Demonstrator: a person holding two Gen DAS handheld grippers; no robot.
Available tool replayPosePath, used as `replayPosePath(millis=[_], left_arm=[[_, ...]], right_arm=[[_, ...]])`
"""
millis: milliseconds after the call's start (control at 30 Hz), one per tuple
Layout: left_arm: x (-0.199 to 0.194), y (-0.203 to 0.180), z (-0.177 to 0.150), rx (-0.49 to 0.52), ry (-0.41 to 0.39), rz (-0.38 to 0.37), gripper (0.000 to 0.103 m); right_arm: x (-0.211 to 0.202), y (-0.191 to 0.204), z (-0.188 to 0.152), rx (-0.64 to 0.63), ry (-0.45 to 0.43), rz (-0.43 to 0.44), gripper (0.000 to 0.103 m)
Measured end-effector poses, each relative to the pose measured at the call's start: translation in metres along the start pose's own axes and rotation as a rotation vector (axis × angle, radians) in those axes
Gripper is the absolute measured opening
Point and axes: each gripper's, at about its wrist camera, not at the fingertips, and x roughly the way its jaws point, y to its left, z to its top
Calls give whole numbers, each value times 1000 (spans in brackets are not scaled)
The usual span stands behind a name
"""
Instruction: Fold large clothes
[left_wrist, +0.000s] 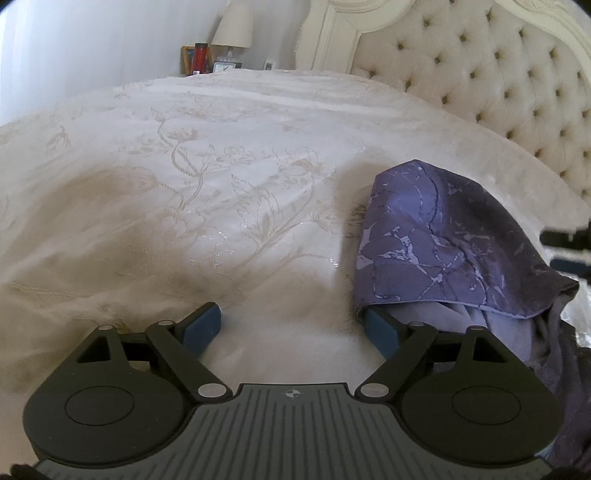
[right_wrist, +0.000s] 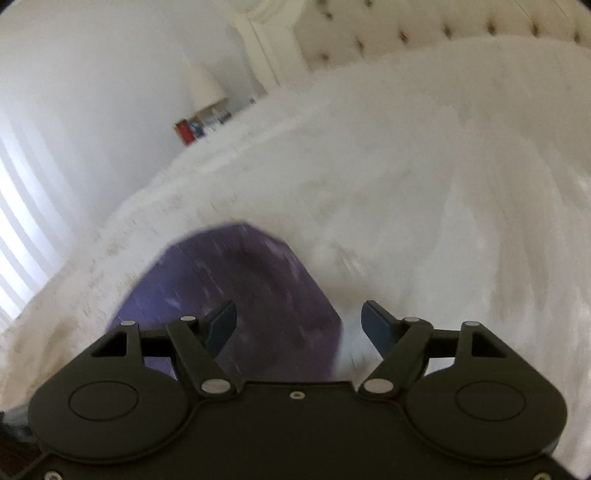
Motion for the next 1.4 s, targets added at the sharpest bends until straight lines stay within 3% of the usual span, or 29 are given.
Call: replayPosePath(millis=[200,233,300,333,367,400,533,633,767,967,1100,1167,1233,1300,1400], left_arm=[[-1,-1,-1,-1,-4,-1,85],[-1,-1,-1,-2,-5,-1,85],[-1,-1,-1,-1,-5,-1,85],[-1,-2,-1,-1,-6,0,85],[-1,-2,-2,0,-5,2,85],[-1,-3,-2,3,-4,3,85],[-2,-11,2,48,28,29,85],[-15,-22,6,130,83,72,84],[-60,-17,3,88,77,17,84],[-130,11,-8,-99,70,-141,85],[-170,22,-16,-142,49,-257,86],[-187,29,-23,-210,34,-345,93],[-194,37,-29,-305,36,-447,103],[-193,41,-38,-412,54,-545,103],[-185,38,-43,-498,71,-598,103]], right_arm=[[32,20,19,-54,29,-39,77],[36,21,18,-71,43,-51,72],[47,23,14,-90,76,-85,60],[53,24,12,-92,86,-100,48],[55,25,11,-98,87,-119,11],[52,26,11,-113,74,-125,8],[16,44,9,-199,-51,-90,7],[-23,64,2,-331,-131,-37,7],[-81,85,-16,-493,-219,51,7],[-159,104,-69,-691,-276,142,7],[-190,114,-120,-868,-237,181,7],[-198,113,-143,-928,-193,200,9],[-203,111,-165,-971,-147,197,11],[-204,107,-181,-968,-109,194,13],[-207,103,-192,-943,-92,173,14]])
